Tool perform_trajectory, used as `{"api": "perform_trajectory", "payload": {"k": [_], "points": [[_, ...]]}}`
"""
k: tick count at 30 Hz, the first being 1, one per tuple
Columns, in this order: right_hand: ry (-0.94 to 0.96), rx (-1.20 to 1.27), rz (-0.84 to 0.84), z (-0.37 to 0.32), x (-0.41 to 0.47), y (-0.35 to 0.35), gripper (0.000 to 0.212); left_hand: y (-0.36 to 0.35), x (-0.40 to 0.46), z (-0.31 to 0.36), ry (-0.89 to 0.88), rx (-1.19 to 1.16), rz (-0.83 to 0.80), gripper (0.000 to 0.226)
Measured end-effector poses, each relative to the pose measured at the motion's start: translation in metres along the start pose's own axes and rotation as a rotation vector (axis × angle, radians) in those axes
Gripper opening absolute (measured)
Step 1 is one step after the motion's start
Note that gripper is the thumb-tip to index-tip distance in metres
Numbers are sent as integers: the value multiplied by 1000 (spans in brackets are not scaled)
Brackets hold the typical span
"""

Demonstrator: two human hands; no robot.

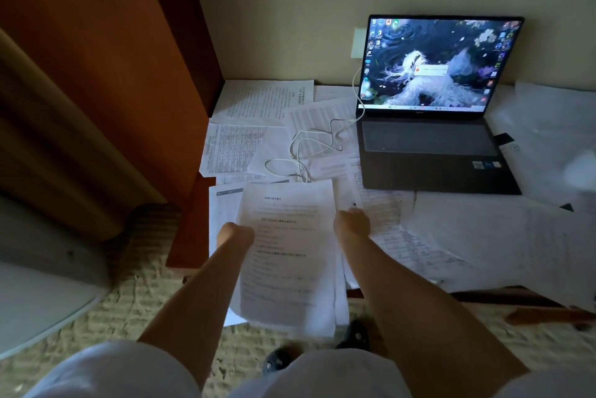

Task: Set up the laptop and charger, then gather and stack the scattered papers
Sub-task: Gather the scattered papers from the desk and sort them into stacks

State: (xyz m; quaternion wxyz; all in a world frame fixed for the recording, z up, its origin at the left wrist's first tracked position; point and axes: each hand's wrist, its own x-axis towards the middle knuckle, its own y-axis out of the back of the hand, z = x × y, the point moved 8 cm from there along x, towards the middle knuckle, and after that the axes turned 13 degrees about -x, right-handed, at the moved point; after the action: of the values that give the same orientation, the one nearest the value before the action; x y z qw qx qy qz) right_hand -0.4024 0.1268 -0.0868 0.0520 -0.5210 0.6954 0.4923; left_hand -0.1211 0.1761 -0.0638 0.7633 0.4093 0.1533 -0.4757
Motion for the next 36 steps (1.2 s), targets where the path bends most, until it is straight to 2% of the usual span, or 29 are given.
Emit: {"api": "perform_trajectory", "payload": {"k": [5, 8, 10, 12, 15, 18, 20, 24, 29, 32, 34, 36], "points": [[153, -85, -121, -3, -34, -48, 42, 33, 1, -13, -136, -45, 125, 18], [282, -173, -103, -10, -53, -66, 37, 55, 4, -32, -125, -121, 186, 21], [355, -153, -110, -17, -62, -75, 24, 68, 7, -44, -100, -161, 231, 21], [396, -153, -120, -25, -67, -81, 30, 75, 11, -52, -78, -166, 243, 23], [409, -278, -75, -29, -71, -81, 55, 73, 14, -48, -97, -96, 178, 25], [401, -354, -29, -28, -69, -81, 60, 66, 12, -33, -173, 51, 135, 30], [386, -335, -15, -26, -66, -79, 55, 60, 13, -30, -159, 111, 112, 38], [250, -222, -58, -17, -57, -76, 48, 57, 14, -37, -54, -146, 21, 46], [263, -352, -138, -16, -59, -92, 28, 70, 24, -42, -65, -124, -82, 17], [295, -480, -106, -26, -66, -100, 30, 68, 29, -37, -90, -208, -198, 17], [277, -322, -150, -31, -73, -108, 32, 70, 25, -30, -95, -278, -249, 20], [244, -84, -216, -39, -87, -114, 35, 79, 17, -13, -214, -336, -223, 22]]}}
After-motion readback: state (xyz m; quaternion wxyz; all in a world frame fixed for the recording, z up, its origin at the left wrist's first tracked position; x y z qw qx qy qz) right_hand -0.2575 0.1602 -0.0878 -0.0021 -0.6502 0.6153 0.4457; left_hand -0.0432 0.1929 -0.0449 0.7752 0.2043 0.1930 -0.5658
